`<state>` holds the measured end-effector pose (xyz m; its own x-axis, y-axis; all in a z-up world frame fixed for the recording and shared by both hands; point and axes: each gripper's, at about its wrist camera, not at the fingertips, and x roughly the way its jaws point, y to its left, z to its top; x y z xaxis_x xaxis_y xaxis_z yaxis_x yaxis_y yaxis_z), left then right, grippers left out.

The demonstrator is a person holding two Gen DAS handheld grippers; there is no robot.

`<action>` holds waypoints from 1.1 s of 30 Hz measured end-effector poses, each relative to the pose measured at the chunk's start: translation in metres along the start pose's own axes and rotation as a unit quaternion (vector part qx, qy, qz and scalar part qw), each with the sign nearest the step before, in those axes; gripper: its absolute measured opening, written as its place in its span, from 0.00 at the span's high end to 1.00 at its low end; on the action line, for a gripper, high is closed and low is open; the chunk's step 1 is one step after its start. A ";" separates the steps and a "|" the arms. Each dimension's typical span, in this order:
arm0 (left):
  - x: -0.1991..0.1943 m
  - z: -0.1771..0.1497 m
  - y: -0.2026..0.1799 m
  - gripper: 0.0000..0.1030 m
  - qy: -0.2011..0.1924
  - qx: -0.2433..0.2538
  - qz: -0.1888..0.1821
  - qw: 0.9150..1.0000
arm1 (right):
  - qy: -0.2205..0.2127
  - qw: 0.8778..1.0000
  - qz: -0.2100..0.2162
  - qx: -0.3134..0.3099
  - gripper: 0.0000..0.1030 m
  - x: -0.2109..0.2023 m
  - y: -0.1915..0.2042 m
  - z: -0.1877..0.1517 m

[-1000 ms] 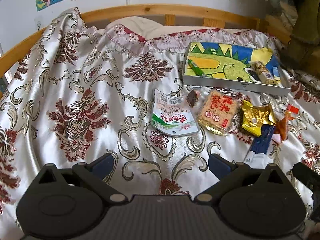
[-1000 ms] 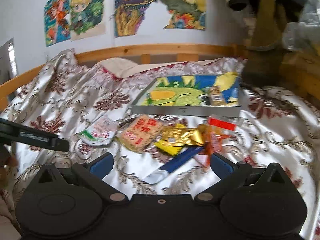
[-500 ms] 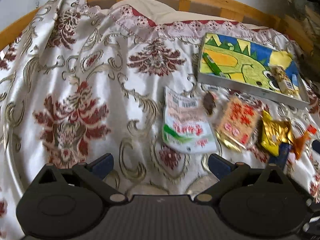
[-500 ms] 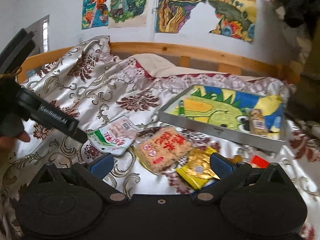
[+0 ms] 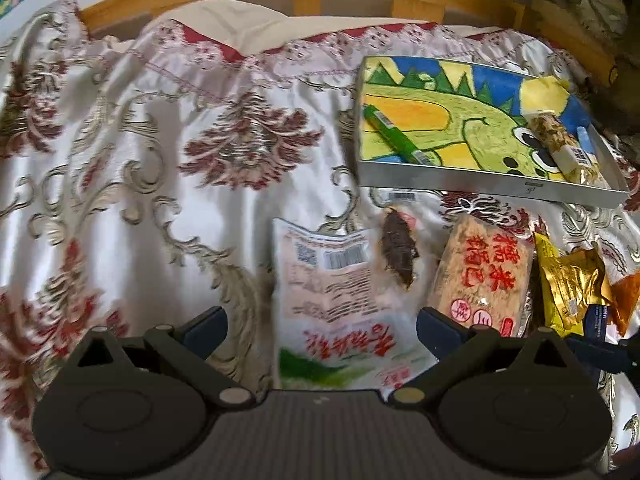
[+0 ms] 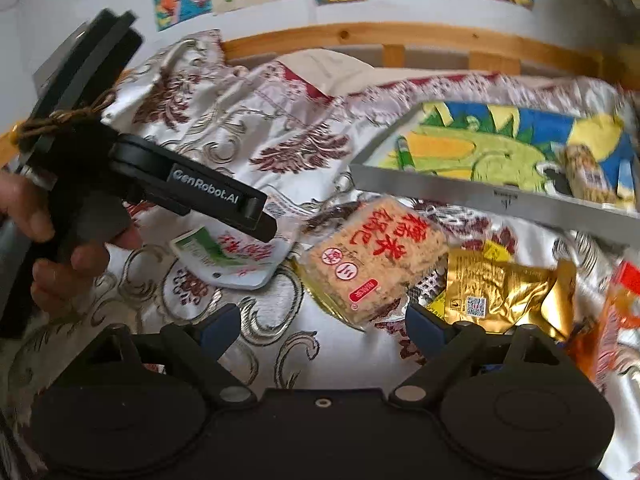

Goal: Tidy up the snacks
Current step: 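Grasp the white-green snack bag with left tool while right tool grasps the rice cracker pack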

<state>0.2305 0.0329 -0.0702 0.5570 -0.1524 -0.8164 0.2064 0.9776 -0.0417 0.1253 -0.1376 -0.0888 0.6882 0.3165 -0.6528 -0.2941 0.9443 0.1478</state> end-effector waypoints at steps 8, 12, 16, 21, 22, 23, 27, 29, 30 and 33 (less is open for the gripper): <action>0.027 0.001 -0.002 0.02 0.026 0.038 0.000 0.999 | 0.000 0.999 -0.022 0.033 0.18 0.021 -0.013 0.007; 0.036 0.002 0.010 0.05 0.036 -0.010 -0.007 0.999 | -0.005 0.999 -0.027 0.045 0.18 0.024 -0.019 0.009; 0.041 0.002 0.025 0.12 0.044 -0.058 -0.023 0.997 | -0.013 0.998 -0.025 0.062 0.18 0.026 -0.024 0.013; 0.037 0.004 0.030 0.27 0.051 -0.074 -0.010 0.996 | -0.021 0.996 -0.022 0.085 0.14 0.036 -0.027 0.019; 0.036 0.005 0.032 0.28 0.053 -0.079 -0.008 0.995 | -0.022 0.996 -0.020 0.089 0.14 0.038 -0.028 0.021; 0.036 0.005 0.033 0.29 0.055 -0.084 -0.007 0.995 | -0.023 0.995 -0.017 0.094 0.13 0.041 -0.028 0.022; 0.037 0.004 0.037 0.31 0.055 -0.091 -0.007 0.994 | -0.021 0.995 -0.027 0.093 0.07 0.054 -0.025 0.024; 0.036 0.005 0.038 0.36 0.056 -0.089 -0.004 0.994 | -0.008 0.995 -0.038 0.093 0.08 0.063 -0.025 0.025; 0.035 0.005 0.038 0.37 0.057 -0.085 -0.002 0.995 | -0.002 0.995 -0.040 0.094 0.13 0.066 -0.025 0.024; 0.033 0.005 0.037 0.40 0.056 -0.081 -0.002 0.995 | 0.002 0.995 -0.039 0.095 0.24 0.067 -0.024 0.024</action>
<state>0.2605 0.0636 -0.0962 0.4619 -0.1472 -0.8746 0.0706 0.9891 -0.1292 0.1946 -0.1372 -0.1185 0.7016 0.2415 -0.6704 -0.1087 0.9661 0.2342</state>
